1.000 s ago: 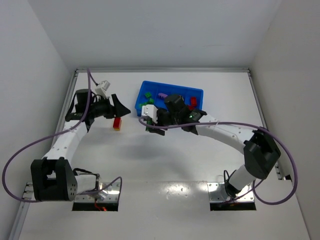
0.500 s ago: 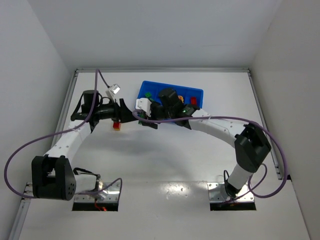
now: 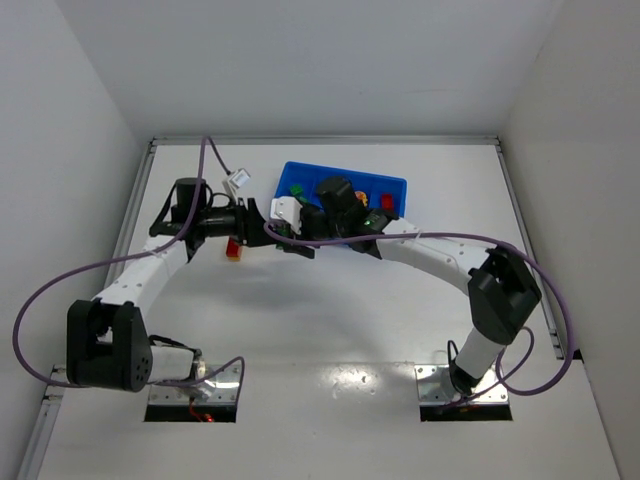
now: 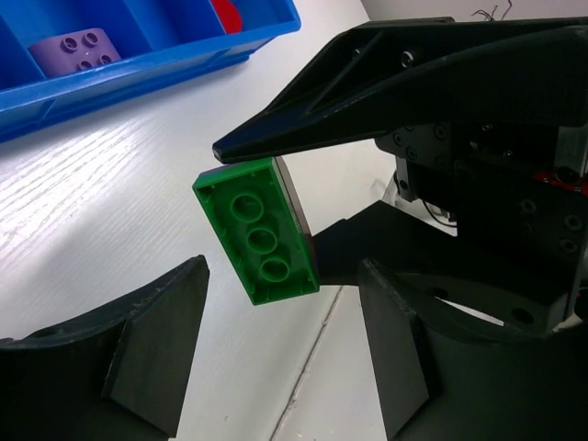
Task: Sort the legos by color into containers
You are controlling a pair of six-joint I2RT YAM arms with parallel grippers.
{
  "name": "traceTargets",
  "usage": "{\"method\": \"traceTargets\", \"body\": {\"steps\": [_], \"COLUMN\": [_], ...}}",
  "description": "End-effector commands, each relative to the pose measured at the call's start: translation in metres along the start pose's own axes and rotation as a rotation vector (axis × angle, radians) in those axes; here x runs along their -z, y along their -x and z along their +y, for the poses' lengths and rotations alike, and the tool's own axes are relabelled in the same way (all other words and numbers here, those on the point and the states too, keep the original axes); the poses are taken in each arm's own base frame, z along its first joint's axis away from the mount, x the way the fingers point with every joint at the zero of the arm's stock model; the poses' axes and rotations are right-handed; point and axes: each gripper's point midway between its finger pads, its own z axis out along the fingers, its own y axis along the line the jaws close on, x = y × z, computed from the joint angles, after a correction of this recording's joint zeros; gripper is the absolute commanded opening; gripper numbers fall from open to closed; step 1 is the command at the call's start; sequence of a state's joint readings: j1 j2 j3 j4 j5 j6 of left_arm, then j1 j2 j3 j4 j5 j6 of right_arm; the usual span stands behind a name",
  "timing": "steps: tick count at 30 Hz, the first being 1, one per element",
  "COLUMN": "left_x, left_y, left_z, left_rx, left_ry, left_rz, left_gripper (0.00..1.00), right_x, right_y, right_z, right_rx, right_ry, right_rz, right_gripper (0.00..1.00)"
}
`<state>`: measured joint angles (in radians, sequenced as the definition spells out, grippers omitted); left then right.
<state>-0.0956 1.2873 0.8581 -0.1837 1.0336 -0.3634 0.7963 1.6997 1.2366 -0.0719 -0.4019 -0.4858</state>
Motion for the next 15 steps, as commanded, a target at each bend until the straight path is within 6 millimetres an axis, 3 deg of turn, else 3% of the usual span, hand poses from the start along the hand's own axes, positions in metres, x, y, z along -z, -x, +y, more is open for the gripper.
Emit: {"method": "traceTargets", "body": {"steps": [1, 10, 14, 15], "left_x": [-0.0022, -0.0062, -0.0062, -0.0060], "left_y": [0.0198, 0.0172, 0.0172, 0.0218], "left_z": [-0.0137, -0.0046, -0.0045, -0.0063], "left_rx": [-0.089, -0.064, -0.063, -0.079], "left_ry": [-0.045, -0.031, -0.031, -0.034], "left_rz": [-0.027, -0.017, -0.016, -0.025], "left_gripper": [0.71, 0.64, 0.57, 0.51], "right_x": [0.0001, -0.0035, -0.0034, -0.0034], "right_y": [0.0373, 0.0382, 0.0391, 0.0391], "right_z": [-0.0104, -0.0005, -0.0032, -0.0032], "right_rx": [0.037, 0.041, 0.044, 0.044], "right_ry": [-0.015, 0.005, -0.008, -0.008], "right_rz": [-0.098, -0.098, -0.099, -0.099], "right_gripper": [0.07, 0.07, 0.07, 0.07]}}
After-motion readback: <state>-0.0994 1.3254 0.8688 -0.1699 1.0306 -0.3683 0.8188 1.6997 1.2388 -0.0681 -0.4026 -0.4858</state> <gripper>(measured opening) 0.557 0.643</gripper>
